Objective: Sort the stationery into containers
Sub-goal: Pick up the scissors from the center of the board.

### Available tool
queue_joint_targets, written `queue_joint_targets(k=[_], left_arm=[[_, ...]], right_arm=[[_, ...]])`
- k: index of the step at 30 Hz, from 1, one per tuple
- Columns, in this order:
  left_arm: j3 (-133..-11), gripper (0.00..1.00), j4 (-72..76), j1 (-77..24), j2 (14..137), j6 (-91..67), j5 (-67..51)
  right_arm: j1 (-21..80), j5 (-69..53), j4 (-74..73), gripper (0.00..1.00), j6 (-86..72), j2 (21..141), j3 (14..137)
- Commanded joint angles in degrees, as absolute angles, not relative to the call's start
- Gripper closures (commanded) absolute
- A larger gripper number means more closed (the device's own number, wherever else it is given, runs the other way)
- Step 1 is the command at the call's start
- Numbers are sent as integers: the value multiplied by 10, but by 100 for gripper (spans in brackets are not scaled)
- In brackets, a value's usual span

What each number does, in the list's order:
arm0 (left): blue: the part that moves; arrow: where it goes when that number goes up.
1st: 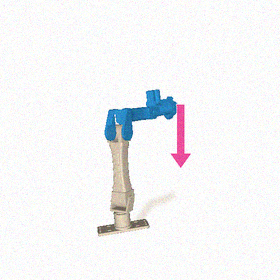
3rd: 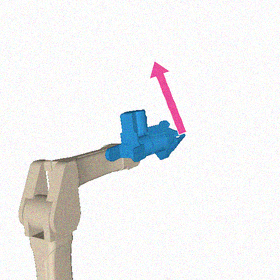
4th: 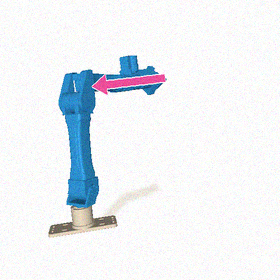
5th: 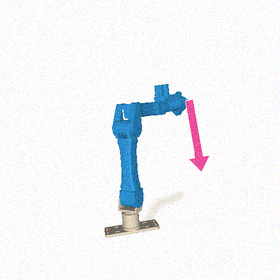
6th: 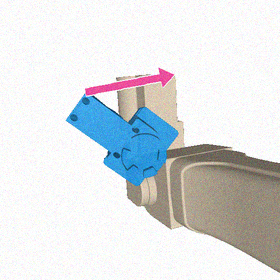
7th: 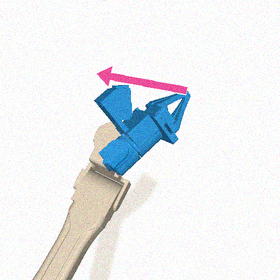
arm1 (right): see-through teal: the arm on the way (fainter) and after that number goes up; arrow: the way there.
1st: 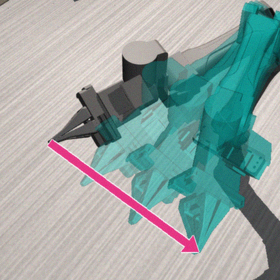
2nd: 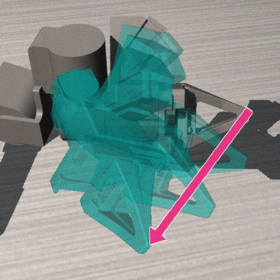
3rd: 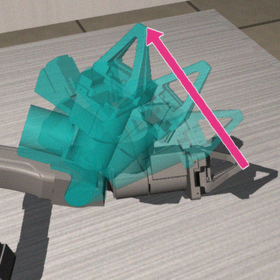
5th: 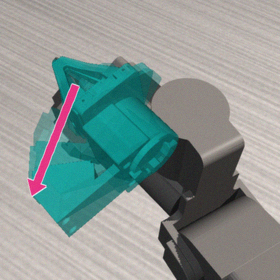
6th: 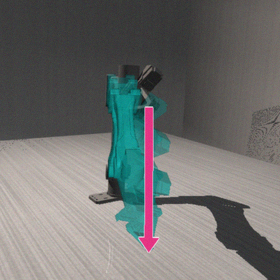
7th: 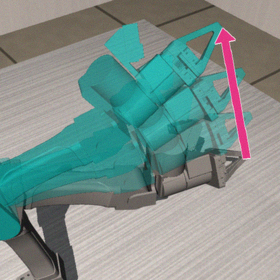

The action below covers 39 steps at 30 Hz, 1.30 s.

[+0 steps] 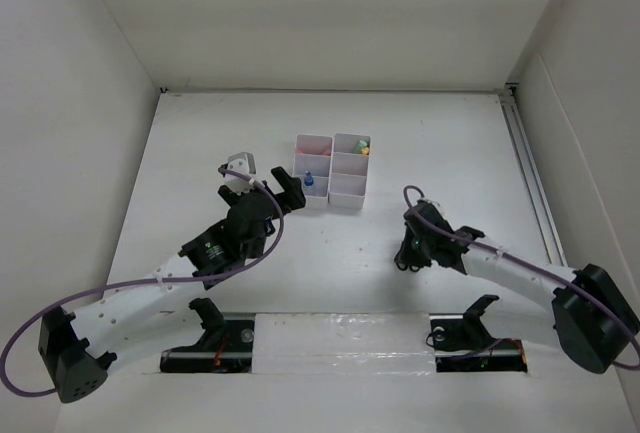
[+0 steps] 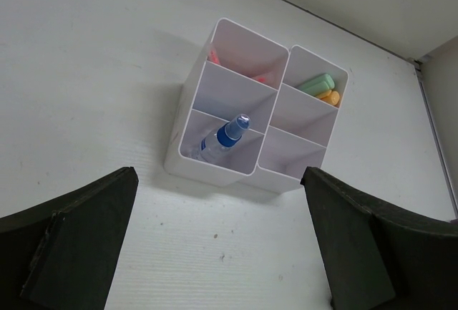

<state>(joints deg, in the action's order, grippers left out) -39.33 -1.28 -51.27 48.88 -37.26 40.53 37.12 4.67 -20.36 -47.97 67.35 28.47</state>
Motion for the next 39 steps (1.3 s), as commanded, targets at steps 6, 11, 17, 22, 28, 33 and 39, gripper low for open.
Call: queue_joint_targets(k=[6, 11, 17, 22, 28, 33, 39], left_arm=[[-399, 0, -3, -511, 480, -363, 410], [-394, 0, -3, -511, 480, -363, 410], [-394, 0, -3, -511, 480, -363, 420], [-388, 0, 11, -511, 480, -368, 415], [-388, 0, 21, -511, 494, -381, 420], [-376, 0, 40, -511, 494, -374, 420], [-376, 0, 34, -511, 494, -380, 415]], right_arm=[[374, 105, -328, 100, -460, 512, 353], [374, 91, -334, 100, -440, 449, 359], [369, 42, -239, 100, -400, 367, 340], [369, -73, -116, 100, -304, 392, 359], [374, -115, -26, 100, -198, 449, 387], [396, -121, 67, 100, -133, 497, 399], [396, -153, 149, 100, -52, 575, 399]])
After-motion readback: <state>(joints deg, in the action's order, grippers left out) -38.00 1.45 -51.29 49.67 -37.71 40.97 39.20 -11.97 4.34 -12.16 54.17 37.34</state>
